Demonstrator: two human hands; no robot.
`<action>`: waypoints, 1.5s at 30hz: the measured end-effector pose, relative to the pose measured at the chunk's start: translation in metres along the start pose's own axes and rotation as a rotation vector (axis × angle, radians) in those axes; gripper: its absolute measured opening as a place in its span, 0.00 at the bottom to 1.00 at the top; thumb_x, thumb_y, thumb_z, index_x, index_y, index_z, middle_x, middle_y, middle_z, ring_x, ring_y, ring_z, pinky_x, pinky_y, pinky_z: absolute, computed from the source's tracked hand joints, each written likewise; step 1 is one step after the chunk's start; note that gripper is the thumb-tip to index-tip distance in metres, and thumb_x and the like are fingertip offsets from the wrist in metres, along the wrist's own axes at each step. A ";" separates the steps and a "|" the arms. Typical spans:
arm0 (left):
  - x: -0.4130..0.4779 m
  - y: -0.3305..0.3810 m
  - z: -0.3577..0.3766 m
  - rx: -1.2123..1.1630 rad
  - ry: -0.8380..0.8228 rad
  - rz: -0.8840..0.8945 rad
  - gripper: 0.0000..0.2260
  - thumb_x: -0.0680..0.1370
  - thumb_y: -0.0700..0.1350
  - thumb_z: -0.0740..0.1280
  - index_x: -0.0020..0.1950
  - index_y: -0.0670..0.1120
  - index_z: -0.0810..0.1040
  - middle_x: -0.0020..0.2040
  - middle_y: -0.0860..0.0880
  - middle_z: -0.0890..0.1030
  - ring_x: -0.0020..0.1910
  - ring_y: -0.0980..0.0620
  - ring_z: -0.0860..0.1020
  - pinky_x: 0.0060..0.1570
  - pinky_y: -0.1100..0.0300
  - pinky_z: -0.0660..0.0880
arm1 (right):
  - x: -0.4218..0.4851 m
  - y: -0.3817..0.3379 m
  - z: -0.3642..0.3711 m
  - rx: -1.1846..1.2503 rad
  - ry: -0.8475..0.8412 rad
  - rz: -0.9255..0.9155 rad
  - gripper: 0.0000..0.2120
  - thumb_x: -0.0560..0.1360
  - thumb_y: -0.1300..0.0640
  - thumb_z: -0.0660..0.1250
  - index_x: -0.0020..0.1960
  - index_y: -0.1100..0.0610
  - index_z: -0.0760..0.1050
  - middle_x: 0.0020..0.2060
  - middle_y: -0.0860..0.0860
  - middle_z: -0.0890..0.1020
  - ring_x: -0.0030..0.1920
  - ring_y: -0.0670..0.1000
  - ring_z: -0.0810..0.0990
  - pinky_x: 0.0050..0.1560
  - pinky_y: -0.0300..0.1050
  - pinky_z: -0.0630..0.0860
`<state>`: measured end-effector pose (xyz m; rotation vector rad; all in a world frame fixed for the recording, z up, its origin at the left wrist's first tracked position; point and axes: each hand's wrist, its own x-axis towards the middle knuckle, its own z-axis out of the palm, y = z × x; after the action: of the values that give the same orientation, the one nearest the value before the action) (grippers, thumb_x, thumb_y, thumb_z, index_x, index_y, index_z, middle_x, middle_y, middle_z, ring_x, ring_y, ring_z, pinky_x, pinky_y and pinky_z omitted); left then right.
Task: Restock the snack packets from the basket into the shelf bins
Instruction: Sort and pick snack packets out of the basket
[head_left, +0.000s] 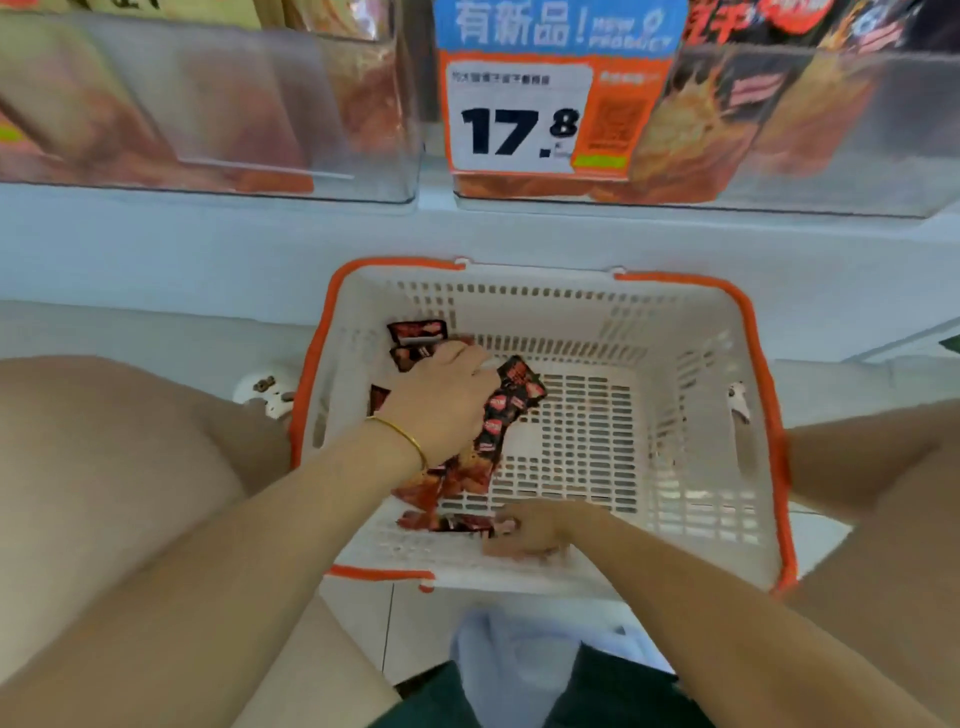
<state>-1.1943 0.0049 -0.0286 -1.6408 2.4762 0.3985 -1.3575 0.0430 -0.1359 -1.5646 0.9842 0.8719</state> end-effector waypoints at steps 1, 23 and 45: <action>0.002 0.001 0.002 -0.006 0.006 0.007 0.16 0.80 0.42 0.58 0.68 0.43 0.70 0.74 0.44 0.61 0.72 0.44 0.57 0.68 0.50 0.62 | 0.011 0.004 0.007 -0.043 0.015 0.008 0.27 0.76 0.37 0.58 0.66 0.56 0.69 0.66 0.53 0.71 0.60 0.55 0.72 0.60 0.47 0.68; 0.008 0.052 -0.023 -0.736 -0.181 -0.243 0.11 0.77 0.44 0.67 0.58 0.48 0.71 0.50 0.49 0.76 0.49 0.51 0.76 0.48 0.61 0.74 | -0.119 0.016 -0.083 0.313 0.634 -0.223 0.18 0.82 0.51 0.56 0.40 0.61 0.73 0.36 0.53 0.75 0.38 0.51 0.74 0.35 0.38 0.67; 0.048 0.105 -0.198 0.093 0.763 0.046 0.22 0.76 0.41 0.64 0.69 0.41 0.69 0.74 0.40 0.62 0.74 0.41 0.59 0.71 0.43 0.52 | -0.352 0.017 -0.201 0.647 1.772 -0.589 0.04 0.70 0.61 0.70 0.43 0.53 0.77 0.36 0.49 0.81 0.36 0.44 0.78 0.43 0.48 0.78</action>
<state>-1.3048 -0.0581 0.1627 -1.9579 2.9681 -0.4257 -1.5040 -0.1007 0.2141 -1.6114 1.5088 -1.4462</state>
